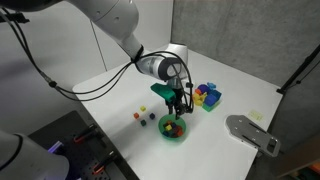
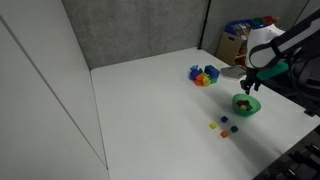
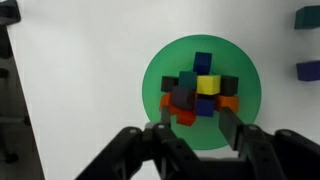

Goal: Put the brown block in the bowl

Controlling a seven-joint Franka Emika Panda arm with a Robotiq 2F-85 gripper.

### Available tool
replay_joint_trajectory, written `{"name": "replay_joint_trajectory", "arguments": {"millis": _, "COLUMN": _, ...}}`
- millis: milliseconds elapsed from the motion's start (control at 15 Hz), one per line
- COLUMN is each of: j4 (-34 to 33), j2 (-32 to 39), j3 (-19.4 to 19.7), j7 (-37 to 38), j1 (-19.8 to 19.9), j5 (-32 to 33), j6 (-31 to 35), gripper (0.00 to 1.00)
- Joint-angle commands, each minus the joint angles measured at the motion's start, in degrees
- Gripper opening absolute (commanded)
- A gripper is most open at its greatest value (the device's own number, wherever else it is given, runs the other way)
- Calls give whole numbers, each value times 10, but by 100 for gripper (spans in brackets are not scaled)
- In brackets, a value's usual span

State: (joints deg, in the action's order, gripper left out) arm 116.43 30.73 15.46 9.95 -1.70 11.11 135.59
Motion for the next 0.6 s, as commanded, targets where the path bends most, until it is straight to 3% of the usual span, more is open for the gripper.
{"name": "replay_joint_trajectory", "arguments": {"millis": 0, "j4": 33, "j2": -63, "j3": -21, "j7": -20, "j1": 25, "j5": 2, "j6": -40, "gripper": 86}}
{"name": "replay_joint_trajectory", "arguments": {"millis": 133, "j4": 39, "j2": -88, "j3": -31, "j7": -35, "j1": 32, "j5": -2, "j6": -64, "gripper": 99}}
{"name": "replay_joint_trajectory", "arguments": {"millis": 533, "j4": 70, "j2": -189, "j3": -69, "j7": -93, "j1": 54, "j5": -38, "j6": -122, "gripper": 100}}
